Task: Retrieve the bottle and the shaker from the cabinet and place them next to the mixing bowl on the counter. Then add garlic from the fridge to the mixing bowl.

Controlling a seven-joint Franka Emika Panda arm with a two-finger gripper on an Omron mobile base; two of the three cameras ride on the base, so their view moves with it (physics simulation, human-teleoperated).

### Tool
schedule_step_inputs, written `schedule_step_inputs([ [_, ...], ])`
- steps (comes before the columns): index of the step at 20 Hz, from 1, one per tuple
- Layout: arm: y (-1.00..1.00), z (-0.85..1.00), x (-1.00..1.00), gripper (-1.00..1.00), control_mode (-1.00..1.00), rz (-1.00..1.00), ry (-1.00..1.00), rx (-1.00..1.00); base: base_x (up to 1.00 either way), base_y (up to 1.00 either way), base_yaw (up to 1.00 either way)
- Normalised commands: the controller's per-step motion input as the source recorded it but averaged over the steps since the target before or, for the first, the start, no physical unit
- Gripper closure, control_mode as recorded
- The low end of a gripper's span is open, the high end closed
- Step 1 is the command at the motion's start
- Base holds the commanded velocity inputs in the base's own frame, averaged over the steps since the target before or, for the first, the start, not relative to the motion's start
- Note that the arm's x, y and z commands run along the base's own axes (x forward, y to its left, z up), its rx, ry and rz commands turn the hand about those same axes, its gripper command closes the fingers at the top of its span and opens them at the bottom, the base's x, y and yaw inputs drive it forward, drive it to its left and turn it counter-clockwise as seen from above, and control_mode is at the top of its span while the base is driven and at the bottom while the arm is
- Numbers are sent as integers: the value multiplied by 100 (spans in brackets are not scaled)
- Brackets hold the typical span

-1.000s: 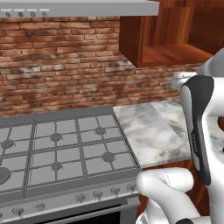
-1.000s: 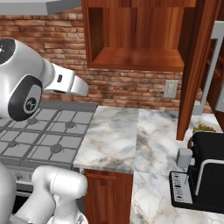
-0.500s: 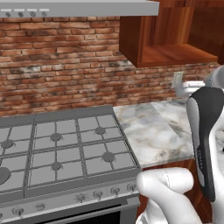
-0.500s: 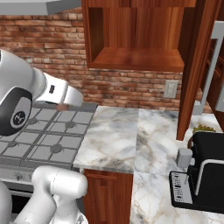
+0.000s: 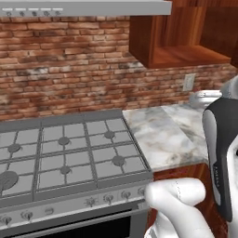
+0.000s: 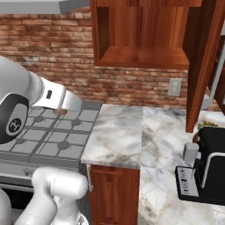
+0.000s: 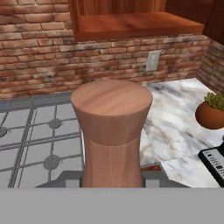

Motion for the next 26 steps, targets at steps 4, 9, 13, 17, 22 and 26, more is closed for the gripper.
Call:
schedule_step_inputs([
  [4,0,0,0,100,100,0,0,0,-58,88,-7],
  [9,0,0,0,100,100,0,0,0,-42,86,-14],
  [13,0,0,0,100,100,0,0,0,-39,-11,-31],
  [17,0,0,0,100,100,0,0,0,-69,-62,-51],
  [22,0,0,0,100,100,0,0,0,-59,-36,-68],
  [26,0,0,0,100,100,0,0,0,-52,-14,-77],
])
